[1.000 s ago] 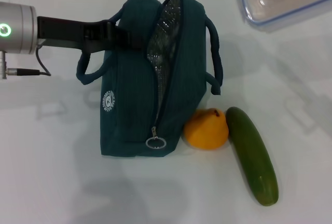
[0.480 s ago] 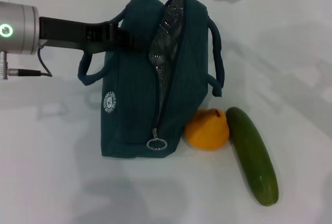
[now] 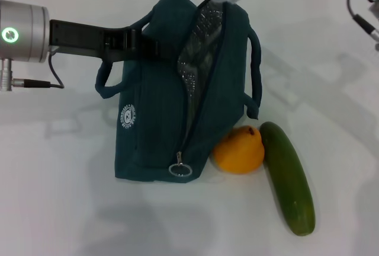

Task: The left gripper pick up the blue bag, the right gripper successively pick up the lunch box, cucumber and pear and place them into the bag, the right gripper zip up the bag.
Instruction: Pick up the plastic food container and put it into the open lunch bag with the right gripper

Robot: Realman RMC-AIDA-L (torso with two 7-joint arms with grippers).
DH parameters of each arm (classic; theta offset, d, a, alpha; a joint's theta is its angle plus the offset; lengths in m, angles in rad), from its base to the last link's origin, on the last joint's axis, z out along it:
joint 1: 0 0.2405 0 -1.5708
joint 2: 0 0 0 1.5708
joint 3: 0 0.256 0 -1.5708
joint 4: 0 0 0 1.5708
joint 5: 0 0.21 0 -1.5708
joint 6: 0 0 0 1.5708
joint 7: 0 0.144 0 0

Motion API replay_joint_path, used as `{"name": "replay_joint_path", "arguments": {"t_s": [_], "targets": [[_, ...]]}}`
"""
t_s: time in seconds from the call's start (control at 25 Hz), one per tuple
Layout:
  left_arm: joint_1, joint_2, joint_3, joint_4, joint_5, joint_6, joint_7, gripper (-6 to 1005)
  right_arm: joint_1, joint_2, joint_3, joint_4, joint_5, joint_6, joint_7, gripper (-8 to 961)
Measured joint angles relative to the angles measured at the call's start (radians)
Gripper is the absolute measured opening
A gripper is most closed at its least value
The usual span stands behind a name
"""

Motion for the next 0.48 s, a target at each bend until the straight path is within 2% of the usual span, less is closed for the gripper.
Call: {"name": "replay_joint_path", "arguments": {"t_s": [0.48], "targets": [[-0.009,-0.003,-0.005,-0.003,-0.003,-0.022,0.023,40,0.023,0.000,0.000,0.049,-0.100,0.052,-0.041,171]]}}
